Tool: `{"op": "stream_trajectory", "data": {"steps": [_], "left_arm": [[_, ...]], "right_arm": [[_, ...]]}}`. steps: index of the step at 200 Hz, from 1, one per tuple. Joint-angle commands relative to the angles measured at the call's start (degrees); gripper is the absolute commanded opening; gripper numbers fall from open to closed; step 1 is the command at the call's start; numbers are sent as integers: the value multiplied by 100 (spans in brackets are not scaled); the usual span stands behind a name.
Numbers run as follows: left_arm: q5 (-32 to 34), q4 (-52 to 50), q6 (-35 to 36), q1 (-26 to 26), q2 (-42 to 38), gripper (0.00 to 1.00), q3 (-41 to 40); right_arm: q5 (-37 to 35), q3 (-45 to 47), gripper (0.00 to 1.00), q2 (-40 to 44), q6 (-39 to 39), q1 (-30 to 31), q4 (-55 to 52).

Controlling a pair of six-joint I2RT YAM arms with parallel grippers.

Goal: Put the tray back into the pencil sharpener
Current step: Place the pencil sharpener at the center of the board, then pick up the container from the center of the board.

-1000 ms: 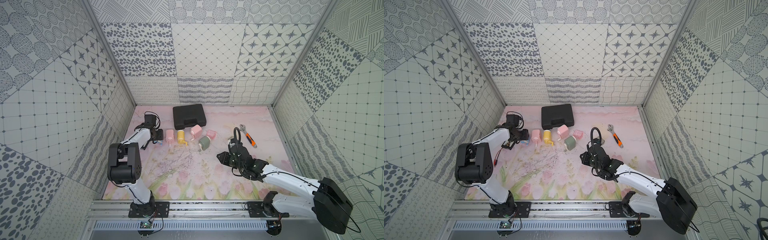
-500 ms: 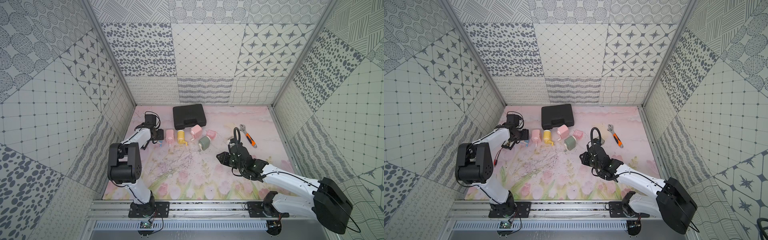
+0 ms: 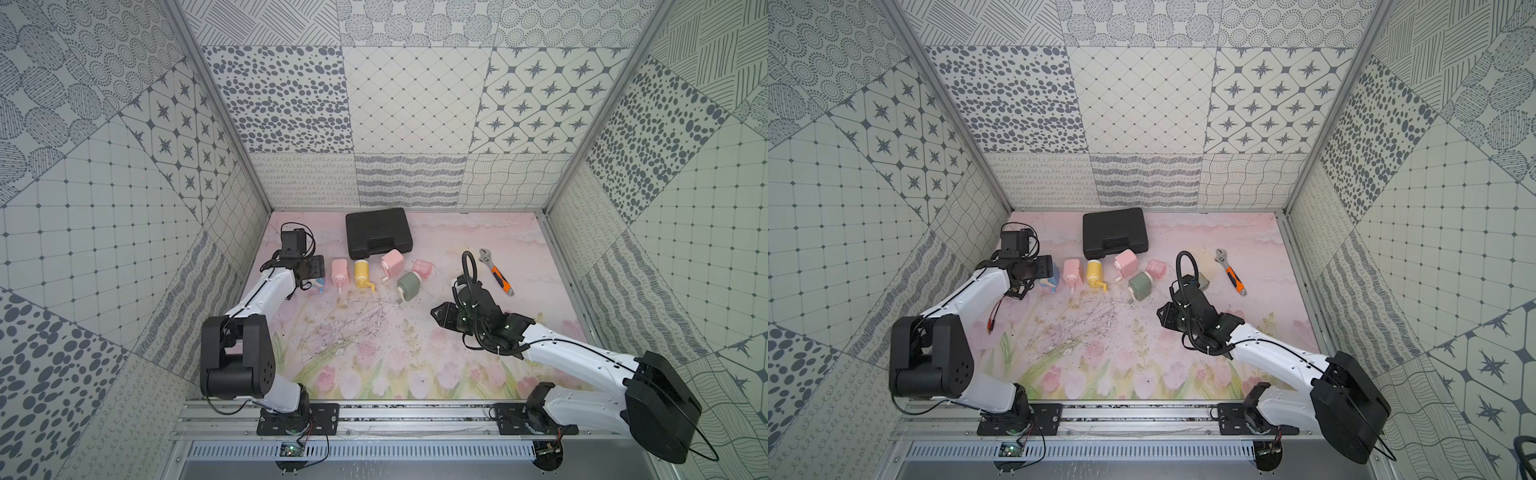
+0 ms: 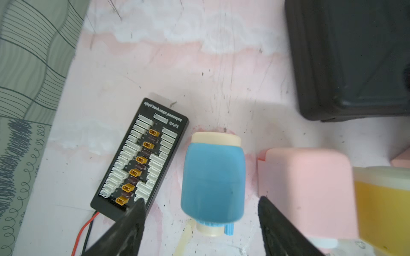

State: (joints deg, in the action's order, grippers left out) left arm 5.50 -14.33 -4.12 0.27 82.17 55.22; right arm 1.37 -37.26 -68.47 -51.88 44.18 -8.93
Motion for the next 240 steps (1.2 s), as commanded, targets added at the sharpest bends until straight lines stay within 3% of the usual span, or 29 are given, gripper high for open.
{"op": "stream_trajectory", "data": {"steps": [1, 22, 65, 160, 240], "left_arm": [[-170, 2003, -119, -19, -1233, 76, -965], [-446, 2782, -92, -24, -1737, 75, -1420], [-990, 3194, -159, -19, -1984, 75, -1546], [-927, 3361, -90, -24, -2203, 75, -1690], [-919, 3278, -46, -17, -2280, 75, -1638]], "right_arm": [[-268, -519, 32, -172, 235, 29, -330], [-634, -1047, 35, -534, 467, -25, -753], [-738, -2057, 42, -1627, 477, -720, -1037], [-725, -3893, 43, -4053, 441, -1337, -871], [-1127, -4868, 29, -5083, 455, -1318, -1560]]}}
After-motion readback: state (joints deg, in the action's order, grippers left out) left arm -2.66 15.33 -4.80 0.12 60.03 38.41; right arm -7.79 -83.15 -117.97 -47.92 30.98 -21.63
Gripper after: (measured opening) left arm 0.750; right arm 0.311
